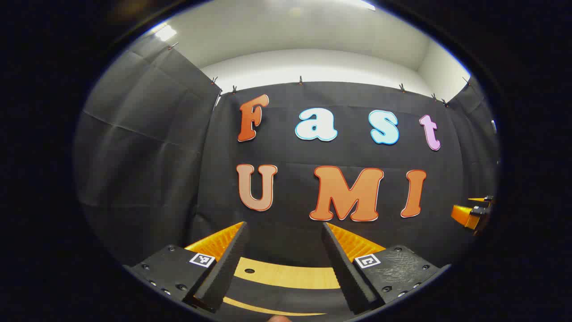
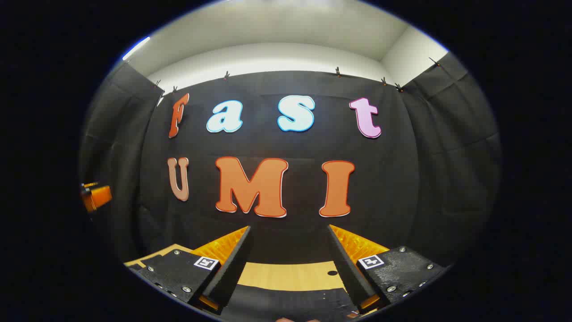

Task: Grasp the waist and the cuffs of the jeans and fold them to make the two legs overlap; first hold the waist and fold one-third of the jeans toward the cuffs, then hold the cuffs and fold the remaining one-third in the same direction to finish folding.

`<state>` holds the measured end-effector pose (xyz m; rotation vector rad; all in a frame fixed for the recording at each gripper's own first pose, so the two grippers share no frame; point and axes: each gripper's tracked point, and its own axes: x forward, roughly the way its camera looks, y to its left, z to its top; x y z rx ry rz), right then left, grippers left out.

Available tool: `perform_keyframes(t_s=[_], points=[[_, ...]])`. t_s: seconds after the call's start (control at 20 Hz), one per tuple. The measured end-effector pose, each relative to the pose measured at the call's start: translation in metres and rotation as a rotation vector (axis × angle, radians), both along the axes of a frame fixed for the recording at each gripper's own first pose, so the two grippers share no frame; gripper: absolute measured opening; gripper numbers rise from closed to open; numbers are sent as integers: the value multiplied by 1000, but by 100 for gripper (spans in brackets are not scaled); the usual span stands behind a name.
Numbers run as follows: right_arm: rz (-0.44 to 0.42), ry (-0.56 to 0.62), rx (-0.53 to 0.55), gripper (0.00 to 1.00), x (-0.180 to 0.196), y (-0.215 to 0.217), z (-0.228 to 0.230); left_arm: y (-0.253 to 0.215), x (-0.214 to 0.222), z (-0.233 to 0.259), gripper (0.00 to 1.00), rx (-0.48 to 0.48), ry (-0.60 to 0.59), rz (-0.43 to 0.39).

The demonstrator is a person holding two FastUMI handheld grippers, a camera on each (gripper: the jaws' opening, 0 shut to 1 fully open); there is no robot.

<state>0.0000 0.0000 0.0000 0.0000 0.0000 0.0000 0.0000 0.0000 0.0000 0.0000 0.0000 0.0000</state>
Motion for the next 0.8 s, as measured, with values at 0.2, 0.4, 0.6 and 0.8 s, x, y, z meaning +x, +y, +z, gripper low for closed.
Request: perform_keyframes(t_s=[0.2, 0.4, 0.6, 0.8], points=[[2, 100, -16, 98, -2, 3, -40, -7, 5, -32, 95, 89, 67, -10], [17, 113, -8, 98, -6, 9, -50, -16, -8, -56, 98, 94, 120, -25], [44, 118, 9, 98, -12, 16, -57, -15, -21, -70, 96, 120, 142, -10], [27, 166, 26, 98, -17, 5, -77, 0, -28, -88, 96, 105, 206, 20]])
